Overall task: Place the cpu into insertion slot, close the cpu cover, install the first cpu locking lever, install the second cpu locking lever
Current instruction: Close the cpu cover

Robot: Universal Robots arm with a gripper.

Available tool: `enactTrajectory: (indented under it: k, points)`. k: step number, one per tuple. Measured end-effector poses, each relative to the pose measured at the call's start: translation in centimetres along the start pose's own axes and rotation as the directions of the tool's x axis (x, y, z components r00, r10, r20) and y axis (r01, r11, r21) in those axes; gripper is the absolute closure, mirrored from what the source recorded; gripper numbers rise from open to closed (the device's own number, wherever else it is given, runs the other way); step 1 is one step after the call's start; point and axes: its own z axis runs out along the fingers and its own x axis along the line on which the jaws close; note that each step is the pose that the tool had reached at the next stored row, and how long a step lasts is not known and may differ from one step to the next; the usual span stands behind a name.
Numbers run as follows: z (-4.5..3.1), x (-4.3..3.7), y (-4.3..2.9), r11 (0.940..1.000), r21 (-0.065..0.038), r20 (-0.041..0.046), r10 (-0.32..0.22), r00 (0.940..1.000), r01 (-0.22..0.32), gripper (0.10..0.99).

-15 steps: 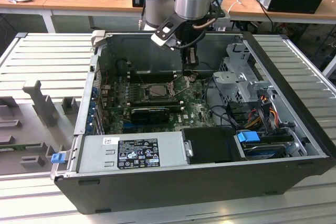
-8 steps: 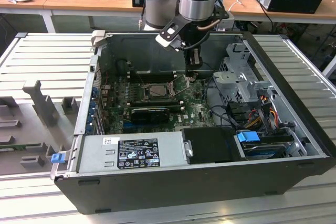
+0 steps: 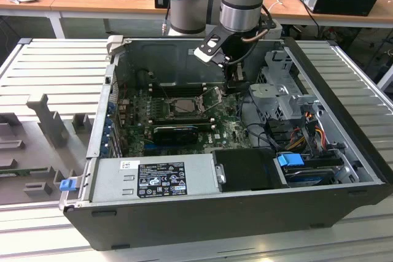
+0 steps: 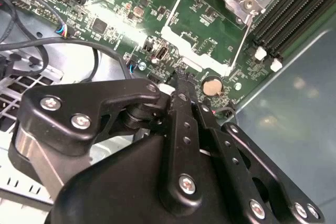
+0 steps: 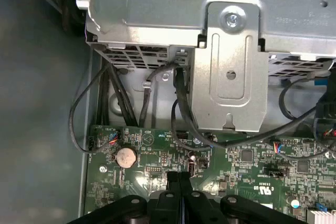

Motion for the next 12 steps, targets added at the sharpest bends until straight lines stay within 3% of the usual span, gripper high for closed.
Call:
enactTrajectory:
  k: [2, 5, 12]
  points:
    - [0.2, 0.01, -0.12, 1.0, 0.003, -0.0002, -0.001, 1.0, 0.001, 0.98]
    - [0.21, 0.05, -0.84, 1.0, 0.007, -0.0003, -0.001, 1.0, 0.001, 0.98]
    - [0.18, 0.08, -1.31, 1.0, 0.008, -0.0006, -0.001, 1.0, 0.001, 0.98]
